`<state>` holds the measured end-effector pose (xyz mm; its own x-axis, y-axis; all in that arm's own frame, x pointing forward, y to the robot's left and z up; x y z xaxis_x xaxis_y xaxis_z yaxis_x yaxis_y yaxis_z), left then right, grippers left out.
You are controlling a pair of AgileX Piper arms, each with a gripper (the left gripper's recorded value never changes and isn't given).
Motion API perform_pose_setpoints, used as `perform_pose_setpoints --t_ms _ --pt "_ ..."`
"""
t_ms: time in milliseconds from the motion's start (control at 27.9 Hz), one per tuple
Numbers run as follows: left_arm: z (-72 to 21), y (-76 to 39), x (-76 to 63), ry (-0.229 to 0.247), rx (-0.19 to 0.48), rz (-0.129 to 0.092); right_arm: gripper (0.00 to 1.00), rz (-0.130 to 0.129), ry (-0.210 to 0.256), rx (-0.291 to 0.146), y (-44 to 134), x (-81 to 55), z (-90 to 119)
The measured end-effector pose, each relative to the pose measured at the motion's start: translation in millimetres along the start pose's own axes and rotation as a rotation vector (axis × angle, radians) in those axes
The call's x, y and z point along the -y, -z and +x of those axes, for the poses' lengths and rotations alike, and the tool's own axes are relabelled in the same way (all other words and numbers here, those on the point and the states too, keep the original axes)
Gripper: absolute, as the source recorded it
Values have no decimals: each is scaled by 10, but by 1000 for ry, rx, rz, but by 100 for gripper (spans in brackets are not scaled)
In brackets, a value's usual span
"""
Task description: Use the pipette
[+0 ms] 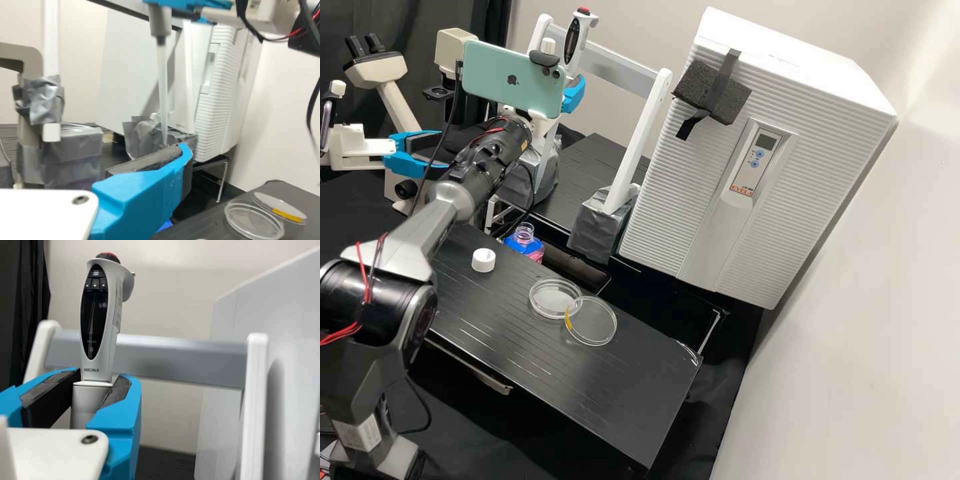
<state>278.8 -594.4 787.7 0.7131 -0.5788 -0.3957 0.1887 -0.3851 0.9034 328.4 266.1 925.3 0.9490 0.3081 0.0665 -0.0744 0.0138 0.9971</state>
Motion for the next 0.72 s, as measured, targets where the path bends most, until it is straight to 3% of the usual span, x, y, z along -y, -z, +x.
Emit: perform_pose_setpoints --t_ms 72,215,322,429,572,716 --pt "12 17 -56 -16 -4 -5 0 2 14 17 -36 -16 62" --pt "7 -13 -245 -71 5 25 0 26 2 36 -80 -65 91" --pt "-2 -63 -357 -103 19 22 0 36 -8 40 -88 -95 95" --pt "-24 -104 -447 -126 30 37 0 42 -10 43 -96 -101 96" --pt "-60 -109 -540 -152 28 43 0 27 -10 43 -96 -101 96" --pt "-79 -66 -662 -177 16 77 0 10 -9 51 -112 -86 134"
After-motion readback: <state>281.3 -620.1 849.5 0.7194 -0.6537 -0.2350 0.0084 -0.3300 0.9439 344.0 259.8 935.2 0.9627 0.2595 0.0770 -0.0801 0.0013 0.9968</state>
